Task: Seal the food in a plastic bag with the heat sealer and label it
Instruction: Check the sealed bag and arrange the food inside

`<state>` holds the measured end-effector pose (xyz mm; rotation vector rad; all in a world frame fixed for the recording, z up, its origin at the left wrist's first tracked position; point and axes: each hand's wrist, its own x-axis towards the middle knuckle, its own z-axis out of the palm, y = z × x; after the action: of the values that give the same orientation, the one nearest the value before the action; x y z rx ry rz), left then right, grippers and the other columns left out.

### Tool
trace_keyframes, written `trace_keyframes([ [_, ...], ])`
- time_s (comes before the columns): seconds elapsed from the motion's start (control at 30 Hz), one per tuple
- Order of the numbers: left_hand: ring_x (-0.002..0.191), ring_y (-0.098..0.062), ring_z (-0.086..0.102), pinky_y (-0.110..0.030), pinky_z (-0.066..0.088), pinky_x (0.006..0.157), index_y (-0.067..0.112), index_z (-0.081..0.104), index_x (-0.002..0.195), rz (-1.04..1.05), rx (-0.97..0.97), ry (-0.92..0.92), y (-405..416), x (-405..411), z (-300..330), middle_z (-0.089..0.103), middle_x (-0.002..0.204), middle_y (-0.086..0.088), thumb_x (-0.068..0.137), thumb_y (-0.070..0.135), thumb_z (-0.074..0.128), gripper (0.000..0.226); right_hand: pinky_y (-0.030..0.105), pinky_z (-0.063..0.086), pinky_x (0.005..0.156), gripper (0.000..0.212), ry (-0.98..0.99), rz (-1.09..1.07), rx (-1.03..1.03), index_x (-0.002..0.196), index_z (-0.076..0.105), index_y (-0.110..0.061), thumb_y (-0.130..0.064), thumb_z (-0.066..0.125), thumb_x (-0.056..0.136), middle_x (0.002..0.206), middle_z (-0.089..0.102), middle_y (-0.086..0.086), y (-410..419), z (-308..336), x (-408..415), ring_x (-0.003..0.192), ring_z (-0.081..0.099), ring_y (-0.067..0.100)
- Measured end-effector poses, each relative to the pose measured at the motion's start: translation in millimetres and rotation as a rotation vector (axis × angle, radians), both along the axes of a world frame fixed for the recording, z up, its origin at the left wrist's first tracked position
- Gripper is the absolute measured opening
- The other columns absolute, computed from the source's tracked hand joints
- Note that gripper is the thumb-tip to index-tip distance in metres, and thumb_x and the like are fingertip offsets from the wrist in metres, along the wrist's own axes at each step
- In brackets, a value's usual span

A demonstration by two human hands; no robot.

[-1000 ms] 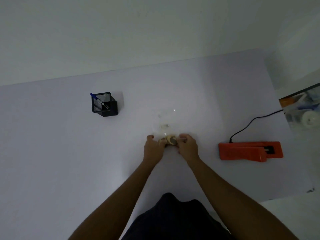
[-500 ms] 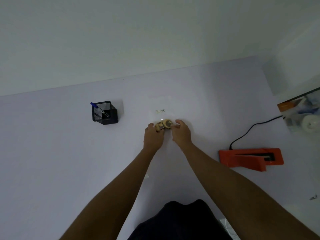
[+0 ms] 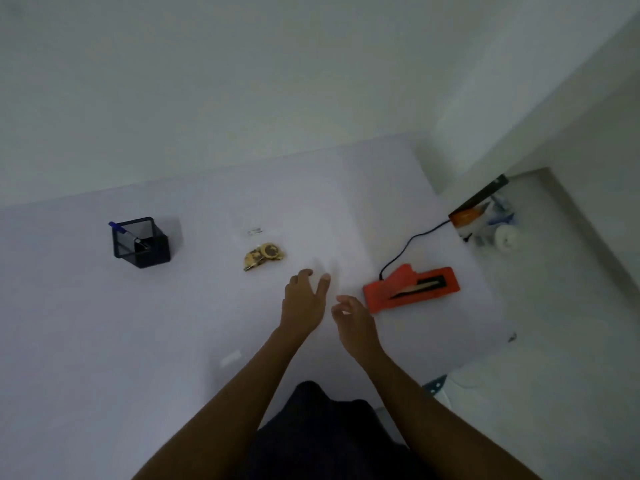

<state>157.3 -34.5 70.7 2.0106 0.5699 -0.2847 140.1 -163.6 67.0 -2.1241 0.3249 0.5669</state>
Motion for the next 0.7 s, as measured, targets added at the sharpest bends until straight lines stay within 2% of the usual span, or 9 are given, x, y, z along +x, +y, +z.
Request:
trace_keyframes([
  [0.07,0.129,-0.029,0.047,-0.043,0.039,0.106,0.012,0.045,0.139,-0.075,-0.013,0.000,-28.1,-2.4,3.9,0.051,0.140,-0.014,0.098,0.053,0.043,0.059,0.010,0.041,0.071,0.030,0.020,-0.045,-0.053,0.127,0.059,-0.014,-0.023,0.053,0.099,0.114,0.061,-0.004,-33.2,4.1,-10.3,0.100,0.058,0.011],
  [0.13,0.128,-0.029,0.047,-0.044,0.039,0.107,0.011,0.045,0.139,-0.148,-0.016,0.026,-53.4,-3.2,4.8,0.051,0.140,-0.014,0.099,0.053,0.040,0.058,0.009,0.037,0.065,0.027,0.025,-0.086,-0.098,0.124,0.059,-0.012,-0.020,0.053,0.099,0.113,0.062,-0.001,-67.4,4.9,-13.4,0.098,0.058,0.013],
  [0.23,0.124,-0.031,0.051,-0.049,0.041,0.104,0.011,0.047,0.136,-0.207,-0.014,0.108,-88.1,0.2,0.9,0.054,0.135,-0.013,0.097,0.061,0.030,0.065,0.023,0.044,0.081,0.032,0.038,-0.214,-0.116,0.129,0.054,-0.011,-0.016,0.056,0.097,0.124,0.064,0.008,-116.3,-0.7,-2.8,0.099,0.059,0.017],
  [0.33,0.106,-0.033,0.061,-0.051,0.049,0.093,0.012,0.055,0.120,-0.162,-0.053,0.147,-119.2,6.9,-9.1,0.064,0.116,-0.015,0.088,0.074,0.015,0.081,0.035,0.048,0.093,0.047,0.056,-0.364,-0.109,0.139,0.044,-0.012,-0.014,0.060,0.095,0.136,0.058,0.013,-156.3,-9.0,18.6,0.115,0.059,0.029],
  [0.4,0.100,-0.032,0.063,-0.050,0.050,0.091,0.012,0.055,0.120,-0.102,-0.085,0.177,-138.5,11.2,-15.1,0.065,0.111,-0.014,0.079,0.085,0.010,0.095,0.044,0.046,0.105,0.060,0.060,-0.422,-0.106,0.148,0.034,-0.012,-0.010,0.060,0.094,0.147,0.047,0.015,-180.8,-15.2,33.9,0.128,0.053,0.033],
  [0.47,0.105,-0.030,0.062,-0.048,0.048,0.096,0.013,0.050,0.130,-0.041,-0.141,0.209,-154.9,16.6,-14.9,0.064,0.118,-0.014,0.074,0.091,0.015,0.102,0.047,0.038,0.114,0.070,0.072,-0.431,-0.120,0.155,0.023,-0.009,-0.004,0.058,0.094,0.157,0.035,0.017,-201.2,-20.5,47.5,0.140,0.041,0.035],
  [0.53,0.117,-0.029,0.057,-0.046,0.044,0.103,0.011,0.042,0.140,0.023,-0.191,0.222,-168.3,23.0,-16.1,0.057,0.132,-0.015,0.081,0.084,0.029,0.095,0.046,0.033,0.118,0.075,0.079,-0.407,-0.115,0.157,0.018,-0.010,0.003,0.054,0.092,0.160,0.030,0.015,-215.6,-26.5,60.6,0.145,0.034,0.034],
  [0.6,0.125,-0.030,0.053,-0.046,0.041,0.107,0.008,0.035,0.144,0.078,-0.204,0.237,-177.8,31.2,-17.1,0.051,0.140,-0.016,0.085,0.077,0.037,0.090,0.046,0.035,0.117,0.077,0.068,-0.381,-0.094,0.157,0.020,-0.013,0.009,0.051,0.090,0.159,0.033,0.015,-221.8,-31.0,72.8,0.145,0.036,0.033],
  [0.7,0.126,-0.030,0.052,-0.043,0.041,0.107,0.007,0.036,0.142,0.172,-0.198,0.243,-185.4,46.8,-16.5,0.051,0.140,-0.016,0.089,0.068,0.043,0.081,0.048,0.042,0.111,0.079,0.045,-0.359,-0.070,0.157,0.021,-0.015,0.012,0.049,0.088,0.153,0.042,0.016,-222.4,-36.7,90.4,0.139,0.043,0.033],
])
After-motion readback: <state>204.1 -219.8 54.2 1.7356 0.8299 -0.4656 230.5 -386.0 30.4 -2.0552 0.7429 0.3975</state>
